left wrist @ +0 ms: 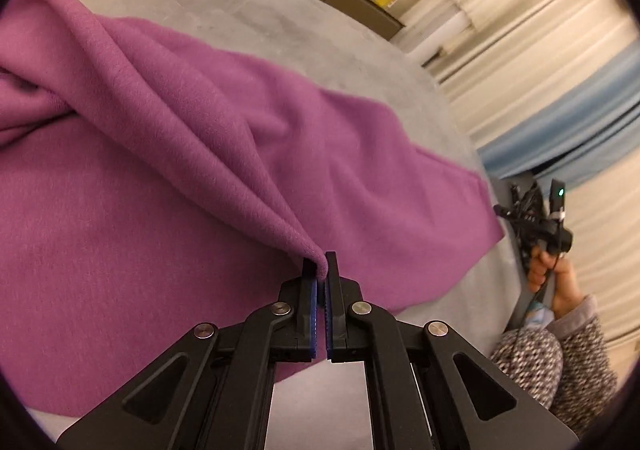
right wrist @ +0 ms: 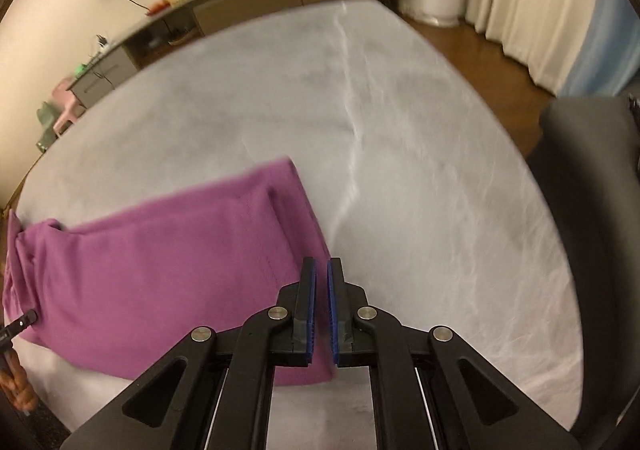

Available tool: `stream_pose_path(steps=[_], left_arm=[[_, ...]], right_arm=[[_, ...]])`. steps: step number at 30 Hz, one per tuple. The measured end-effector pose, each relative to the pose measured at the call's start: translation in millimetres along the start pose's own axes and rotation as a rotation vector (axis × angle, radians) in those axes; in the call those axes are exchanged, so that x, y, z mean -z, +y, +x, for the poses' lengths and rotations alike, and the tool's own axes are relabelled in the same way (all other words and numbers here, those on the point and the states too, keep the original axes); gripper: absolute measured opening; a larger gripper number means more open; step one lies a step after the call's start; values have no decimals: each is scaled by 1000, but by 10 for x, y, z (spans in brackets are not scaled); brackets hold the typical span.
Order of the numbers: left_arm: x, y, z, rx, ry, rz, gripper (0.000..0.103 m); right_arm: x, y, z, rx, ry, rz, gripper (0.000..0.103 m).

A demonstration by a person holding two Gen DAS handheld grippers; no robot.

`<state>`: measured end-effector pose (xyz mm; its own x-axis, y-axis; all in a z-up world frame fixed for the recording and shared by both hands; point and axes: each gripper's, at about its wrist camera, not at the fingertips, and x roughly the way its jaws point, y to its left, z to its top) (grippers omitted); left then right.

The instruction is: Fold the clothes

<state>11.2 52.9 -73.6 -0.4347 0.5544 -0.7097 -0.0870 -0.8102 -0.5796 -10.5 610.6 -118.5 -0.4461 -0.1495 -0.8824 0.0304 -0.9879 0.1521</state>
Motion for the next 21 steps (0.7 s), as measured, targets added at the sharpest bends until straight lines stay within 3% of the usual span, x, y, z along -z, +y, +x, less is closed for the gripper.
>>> stream_pose_path(steps=[5, 8, 10, 11, 12, 14, 16, 19, 20, 21], left_arm=[[-610, -286, -444, 66, -144, 29, 2], [-724, -458, -558, 80, -160, 81, 2], [-651, -470, -493, 72, -131, 99, 2], [-610, -462, -415, 68, -112, 94, 2], [-536, -425, -334, 72, -90, 81, 2], [-428, -315, -180, 71, -53, 41, 2], [-414, -272, -100, 79, -33, 19, 2], [-405, -285, -77, 79, -32, 23, 2], [-418, -296, -81, 77, -35, 26, 2], [-432, -311, -77, 75, -36, 28, 2]], right_arm=[[-480, 159, -527, -93, -144, 11, 5], [-622, 177, -714, -124, -163, 59, 11], [-510, 124, -618, -133, -93, 76, 38], [-397, 83, -526, -102, -63, 77, 63], [-293, 28, -420, -60, -36, 71, 71], [-26, -106, -167, -28, 40, 93, 71], [214, -220, 27, -62, 92, 145, 71], [350, -120, 88, -58, 81, 80, 72], [356, -74, 100, -69, 88, 63, 64], [351, -18, 104, -76, 94, 41, 29]])
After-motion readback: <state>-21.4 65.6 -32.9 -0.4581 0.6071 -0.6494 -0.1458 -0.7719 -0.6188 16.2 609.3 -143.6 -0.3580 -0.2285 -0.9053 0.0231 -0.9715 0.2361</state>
